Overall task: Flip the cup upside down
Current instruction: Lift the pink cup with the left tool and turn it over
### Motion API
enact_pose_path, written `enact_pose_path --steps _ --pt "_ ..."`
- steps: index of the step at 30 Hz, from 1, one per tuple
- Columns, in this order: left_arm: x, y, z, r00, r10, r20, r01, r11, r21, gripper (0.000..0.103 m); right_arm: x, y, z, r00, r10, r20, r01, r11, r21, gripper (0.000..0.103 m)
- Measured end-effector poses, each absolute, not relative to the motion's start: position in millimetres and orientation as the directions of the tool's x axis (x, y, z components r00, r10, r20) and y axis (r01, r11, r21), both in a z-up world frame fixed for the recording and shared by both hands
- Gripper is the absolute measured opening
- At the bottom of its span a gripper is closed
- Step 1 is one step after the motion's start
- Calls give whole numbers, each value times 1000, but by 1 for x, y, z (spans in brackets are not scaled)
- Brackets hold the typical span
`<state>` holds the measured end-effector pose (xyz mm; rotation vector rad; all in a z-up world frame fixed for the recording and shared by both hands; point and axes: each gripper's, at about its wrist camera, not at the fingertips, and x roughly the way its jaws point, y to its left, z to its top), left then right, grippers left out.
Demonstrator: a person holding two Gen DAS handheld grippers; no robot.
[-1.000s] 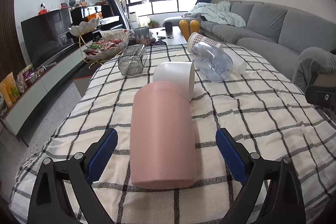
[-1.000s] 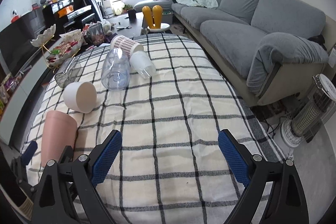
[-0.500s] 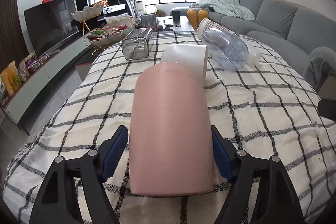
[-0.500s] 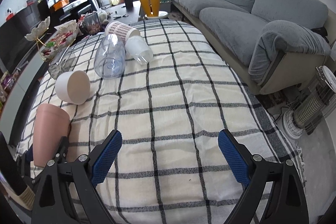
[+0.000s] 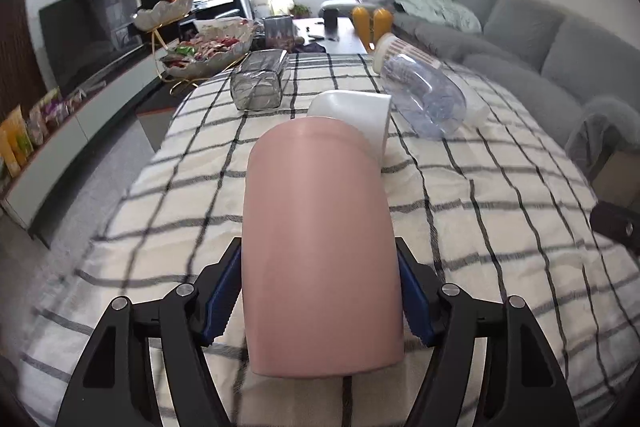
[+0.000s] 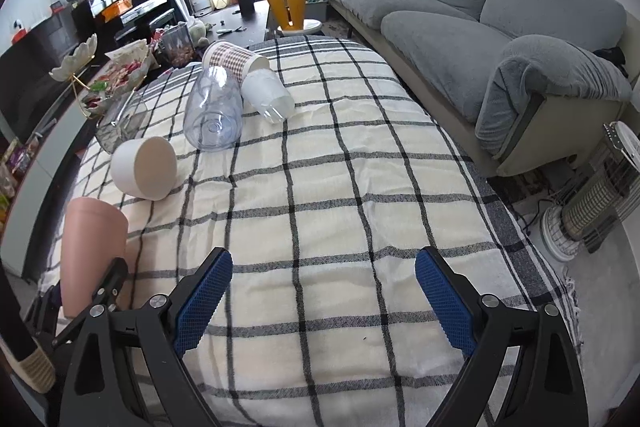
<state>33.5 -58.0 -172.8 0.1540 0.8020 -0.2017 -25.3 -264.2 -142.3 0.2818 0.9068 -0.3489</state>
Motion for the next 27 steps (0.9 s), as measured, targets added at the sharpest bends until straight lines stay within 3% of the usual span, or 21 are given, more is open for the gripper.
enact_pose_path --steps 6,13,22,27 --pt "45 -71 -144 467 -143 -873 366 930 43 69 -20 -272 -122 558 -119 -821 437 884 169 93" --pt "74 -109 -129 131 2 -991 549 833 74 69 -8 -292 -109 536 0 -844 506 800 322 96" --pt "98 -156 -157 -240 191 -952 631 775 -3 69 9 -327 -123 518 107 -849 578 688 439 96" --pt "104 -187 -175 -285 304 -909 699 715 20 69 16 -354 -141 496 134 -858 625 632 459 96"
